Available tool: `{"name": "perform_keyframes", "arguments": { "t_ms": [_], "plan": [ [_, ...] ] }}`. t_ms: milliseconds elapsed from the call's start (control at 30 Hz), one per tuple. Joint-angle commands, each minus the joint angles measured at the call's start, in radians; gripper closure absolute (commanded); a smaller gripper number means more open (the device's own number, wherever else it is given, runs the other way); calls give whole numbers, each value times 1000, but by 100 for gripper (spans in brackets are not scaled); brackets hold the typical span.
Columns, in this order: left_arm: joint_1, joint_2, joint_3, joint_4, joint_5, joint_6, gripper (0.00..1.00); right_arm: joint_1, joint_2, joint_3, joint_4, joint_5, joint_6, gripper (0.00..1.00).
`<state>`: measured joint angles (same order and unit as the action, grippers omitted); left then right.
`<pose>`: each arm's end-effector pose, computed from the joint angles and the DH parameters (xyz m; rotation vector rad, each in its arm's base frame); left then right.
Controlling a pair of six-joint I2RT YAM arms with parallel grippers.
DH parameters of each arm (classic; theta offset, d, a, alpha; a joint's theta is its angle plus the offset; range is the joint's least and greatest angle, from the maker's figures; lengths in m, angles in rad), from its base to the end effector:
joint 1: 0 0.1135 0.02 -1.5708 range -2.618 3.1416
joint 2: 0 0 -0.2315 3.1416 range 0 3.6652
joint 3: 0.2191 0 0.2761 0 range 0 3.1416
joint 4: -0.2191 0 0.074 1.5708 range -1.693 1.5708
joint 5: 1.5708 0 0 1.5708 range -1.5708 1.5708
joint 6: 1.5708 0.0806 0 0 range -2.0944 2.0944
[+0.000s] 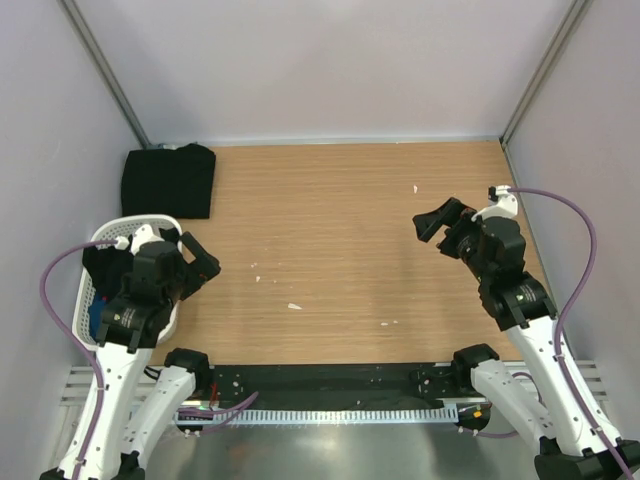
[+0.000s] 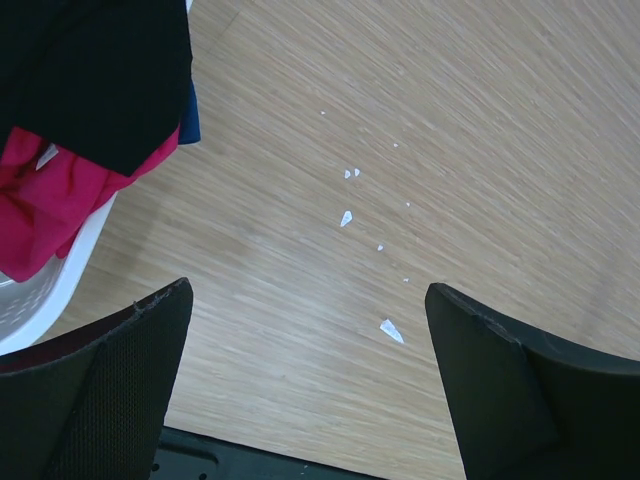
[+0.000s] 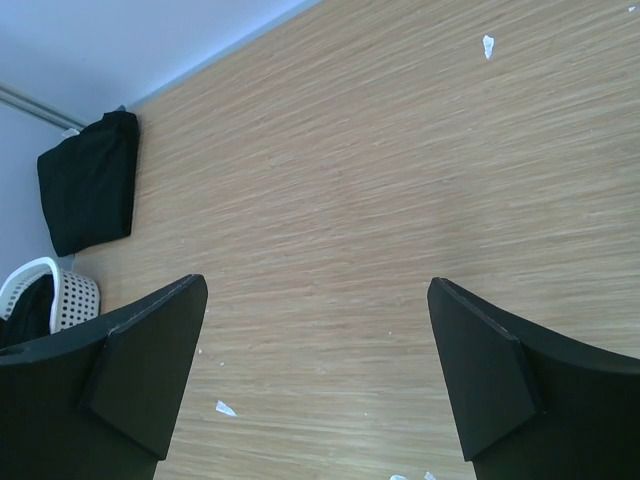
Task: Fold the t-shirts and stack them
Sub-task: Grab the tshirt from the pile
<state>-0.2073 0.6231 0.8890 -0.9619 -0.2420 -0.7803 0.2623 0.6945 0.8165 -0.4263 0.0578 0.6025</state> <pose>0.1929 -0.0208 0.2797 -0.7591 2.1238 -0.2580 0.2424 0.0602 0.3077 0.3633 1.8754 0.5374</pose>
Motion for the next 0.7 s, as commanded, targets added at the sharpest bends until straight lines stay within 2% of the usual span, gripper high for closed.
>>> {"name": "perform_keyframes", "arguments": {
  "t_ms": [0, 233, 367, 400, 467, 533, 667],
  "plan": [
    [0, -10, 27, -3, -36, 13, 0, 2, 23, 7, 32, 8, -27, 1],
    [2, -20, 34, 18, -48, 33, 0, 2, 50, -22, 78, -32, -10, 1],
    [0, 36, 68, 58, -54, 0, 0, 2, 53, -23, 96, -12, -23, 0],
    [0, 82, 97, 63, -37, -54, 0, 2, 57, -19, 98, 2, -24, 0],
    [0, 127, 137, 84, 53, -86, 0, 3, 68, -10, 100, 20, -18, 0],
    [0, 179, 200, 54, 75, -102, 0, 0, 77, -13, 145, 27, -6, 0],
    [3, 199, 206, 35, -28, -83, 0, 2, 94, 3, 158, 34, -21, 1]
  ]
}}
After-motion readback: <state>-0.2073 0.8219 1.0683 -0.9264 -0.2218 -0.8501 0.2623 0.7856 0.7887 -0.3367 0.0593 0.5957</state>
